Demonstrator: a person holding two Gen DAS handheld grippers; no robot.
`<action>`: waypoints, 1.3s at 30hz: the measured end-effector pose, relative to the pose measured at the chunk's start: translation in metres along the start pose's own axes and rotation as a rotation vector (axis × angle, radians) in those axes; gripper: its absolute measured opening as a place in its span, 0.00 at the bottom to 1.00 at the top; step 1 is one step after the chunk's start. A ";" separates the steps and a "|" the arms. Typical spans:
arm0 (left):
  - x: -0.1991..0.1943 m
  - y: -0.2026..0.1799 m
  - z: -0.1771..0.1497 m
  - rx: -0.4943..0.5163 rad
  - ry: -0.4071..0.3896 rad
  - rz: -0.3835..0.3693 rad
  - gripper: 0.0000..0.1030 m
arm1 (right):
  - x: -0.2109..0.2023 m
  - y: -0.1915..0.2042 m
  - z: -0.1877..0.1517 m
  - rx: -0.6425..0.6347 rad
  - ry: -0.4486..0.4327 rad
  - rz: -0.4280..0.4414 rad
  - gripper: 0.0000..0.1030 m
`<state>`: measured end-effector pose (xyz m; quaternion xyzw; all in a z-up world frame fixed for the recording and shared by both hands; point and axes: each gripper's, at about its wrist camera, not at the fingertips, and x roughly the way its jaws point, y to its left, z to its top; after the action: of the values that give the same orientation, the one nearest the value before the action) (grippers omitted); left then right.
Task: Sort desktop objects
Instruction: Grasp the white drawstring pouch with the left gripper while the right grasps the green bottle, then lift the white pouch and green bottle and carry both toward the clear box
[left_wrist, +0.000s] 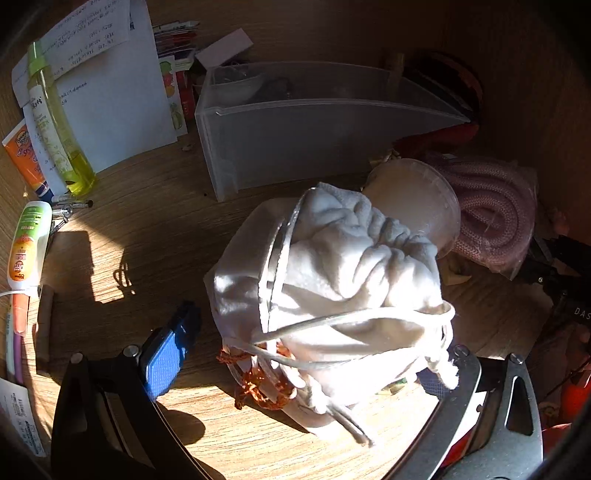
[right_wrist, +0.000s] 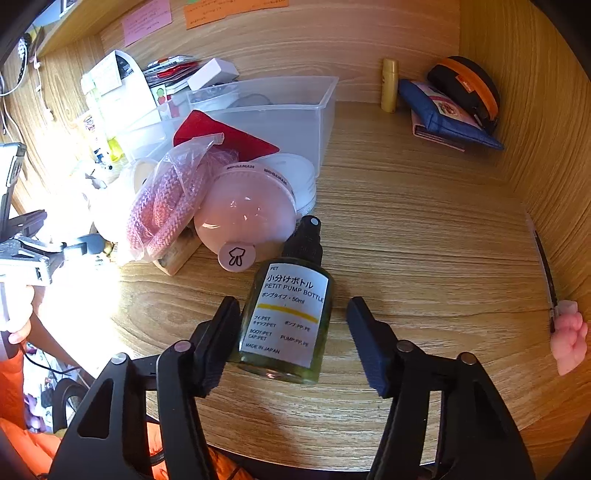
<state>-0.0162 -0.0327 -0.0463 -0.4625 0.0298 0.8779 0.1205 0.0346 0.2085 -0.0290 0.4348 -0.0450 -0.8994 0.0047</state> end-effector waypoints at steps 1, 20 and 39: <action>0.003 0.003 -0.002 -0.007 0.001 -0.023 1.00 | -0.001 -0.001 0.000 0.004 0.001 0.003 0.43; -0.038 0.017 -0.006 -0.080 -0.124 0.025 0.41 | -0.025 -0.007 0.009 0.031 -0.117 -0.042 0.38; -0.060 0.044 0.024 -0.176 -0.199 -0.033 0.24 | -0.059 -0.011 0.043 0.010 -0.237 -0.077 0.38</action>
<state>-0.0135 -0.0820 0.0134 -0.3823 -0.0670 0.9166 0.0964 0.0382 0.2252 0.0425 0.3267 -0.0332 -0.9438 -0.0376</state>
